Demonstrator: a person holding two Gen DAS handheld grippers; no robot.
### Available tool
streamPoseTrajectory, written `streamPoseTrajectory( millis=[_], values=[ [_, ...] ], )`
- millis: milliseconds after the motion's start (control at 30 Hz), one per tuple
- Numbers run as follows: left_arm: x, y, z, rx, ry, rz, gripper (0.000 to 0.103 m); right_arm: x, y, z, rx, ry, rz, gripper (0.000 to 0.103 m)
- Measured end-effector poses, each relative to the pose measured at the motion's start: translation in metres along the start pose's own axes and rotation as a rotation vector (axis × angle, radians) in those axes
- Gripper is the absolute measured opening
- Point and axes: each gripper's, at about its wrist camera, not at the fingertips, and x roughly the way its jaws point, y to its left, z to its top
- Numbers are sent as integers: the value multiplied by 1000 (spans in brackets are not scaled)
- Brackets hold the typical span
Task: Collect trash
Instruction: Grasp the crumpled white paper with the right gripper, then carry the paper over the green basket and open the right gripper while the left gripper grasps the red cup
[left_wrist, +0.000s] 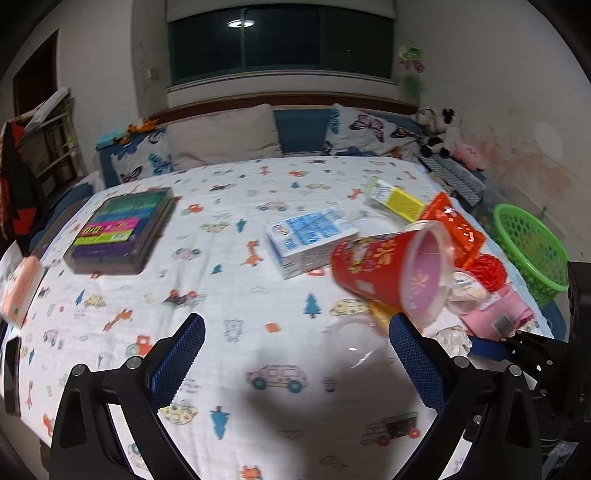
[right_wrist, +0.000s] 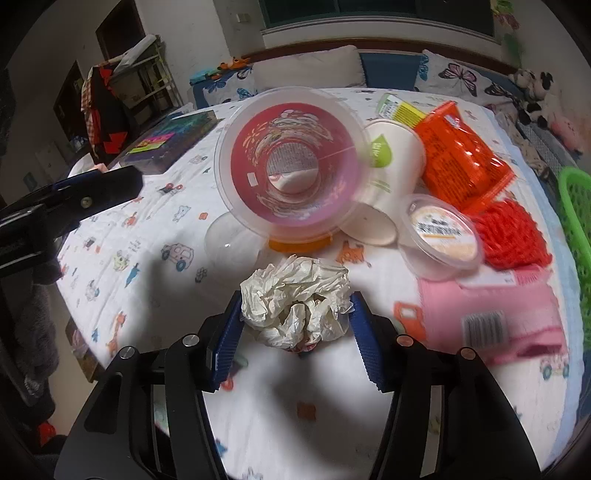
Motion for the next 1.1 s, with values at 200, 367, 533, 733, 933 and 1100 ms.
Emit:
streamPoseTrajectory(
  millis=[200, 367, 533, 733, 933, 1100],
  values=[
    [3, -23, 9, 41, -9, -55, 96, -32, -9, -8, 10, -40, -19, 57],
    [15, -43, 18, 77, -13, -75, 88, -60, -27, -9, 47, -89, -55, 57],
    [39, -51, 26, 75, 37, -83, 72, -85, -53, -10, 108, -142, -101, 57],
    [60, -52, 32, 64, 72, -70, 59, -105, -91, -1, 171, -189, -169, 57],
    [71, -48, 35, 40, 92, -52, 39, -117, -134, 6, 231, -222, -257, 57],
    [70, -48, 36, 40, 85, -36, 17, -122, -176, 8, 281, -226, -322, 57]
  ],
)
